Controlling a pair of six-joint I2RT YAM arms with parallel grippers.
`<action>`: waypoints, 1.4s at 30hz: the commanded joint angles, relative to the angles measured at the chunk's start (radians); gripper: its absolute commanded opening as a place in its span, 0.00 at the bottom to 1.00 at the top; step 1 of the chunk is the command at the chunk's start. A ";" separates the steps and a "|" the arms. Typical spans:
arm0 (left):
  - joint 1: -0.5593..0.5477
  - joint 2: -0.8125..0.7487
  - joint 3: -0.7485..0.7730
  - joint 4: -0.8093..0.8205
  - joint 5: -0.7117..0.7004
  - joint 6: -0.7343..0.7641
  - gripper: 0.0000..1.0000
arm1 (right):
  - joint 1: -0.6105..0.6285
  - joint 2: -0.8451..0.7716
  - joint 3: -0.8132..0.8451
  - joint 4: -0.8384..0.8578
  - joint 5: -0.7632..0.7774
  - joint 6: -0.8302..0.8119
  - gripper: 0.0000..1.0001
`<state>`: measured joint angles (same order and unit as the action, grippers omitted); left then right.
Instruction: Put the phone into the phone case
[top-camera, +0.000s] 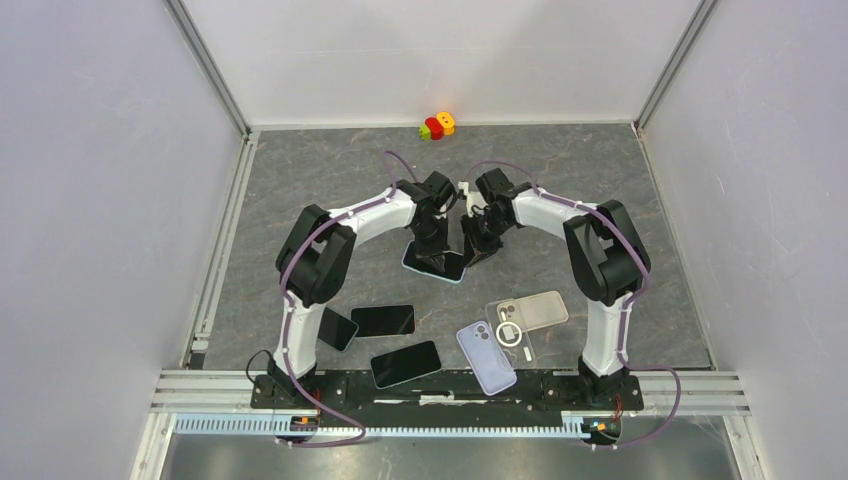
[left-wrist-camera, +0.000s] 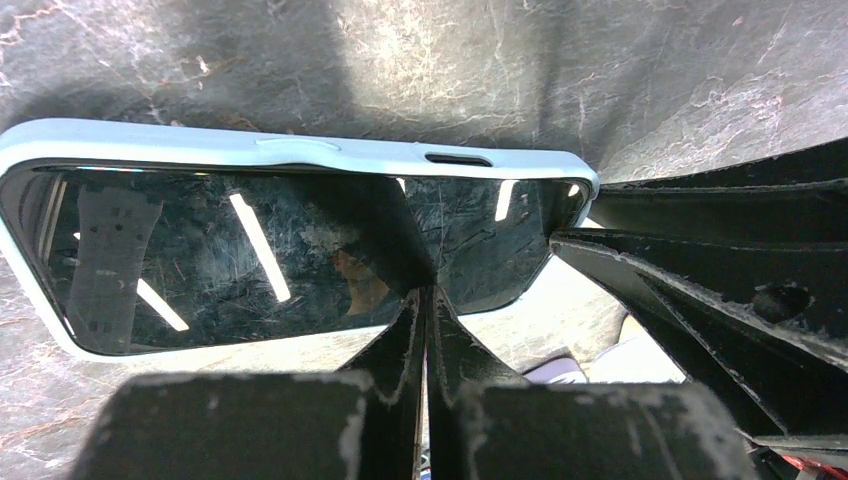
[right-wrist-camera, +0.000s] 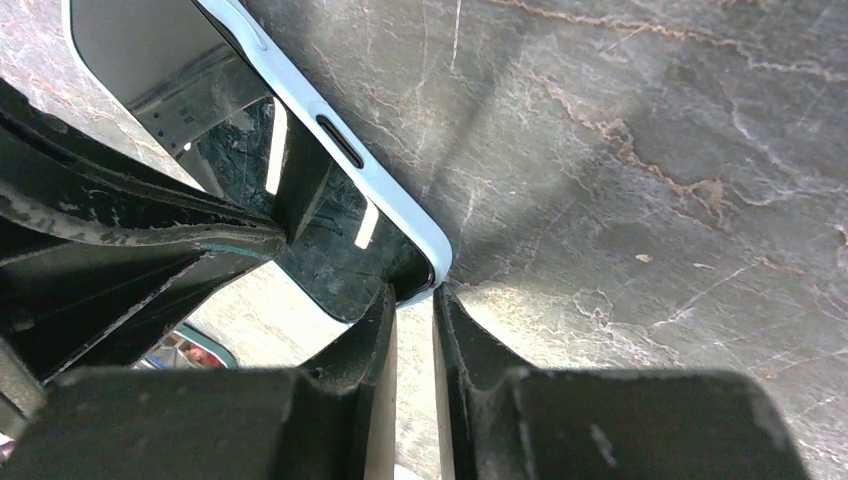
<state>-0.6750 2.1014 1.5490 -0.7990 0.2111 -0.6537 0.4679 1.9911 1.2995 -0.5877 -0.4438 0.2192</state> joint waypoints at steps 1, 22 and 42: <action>-0.022 0.107 -0.047 -0.062 -0.121 0.024 0.02 | 0.052 0.095 -0.029 -0.057 0.120 -0.063 0.00; 0.240 -0.282 -0.305 0.300 0.196 -0.043 0.60 | -0.029 0.129 0.283 0.012 -0.184 0.044 0.25; 0.414 -0.307 -0.539 0.319 0.271 0.014 0.54 | -0.188 -0.130 0.015 0.035 -0.133 -0.034 0.63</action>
<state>-0.2573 1.7924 1.0370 -0.5598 0.4404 -0.6456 0.2893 1.9266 1.3640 -0.5545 -0.5888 0.2340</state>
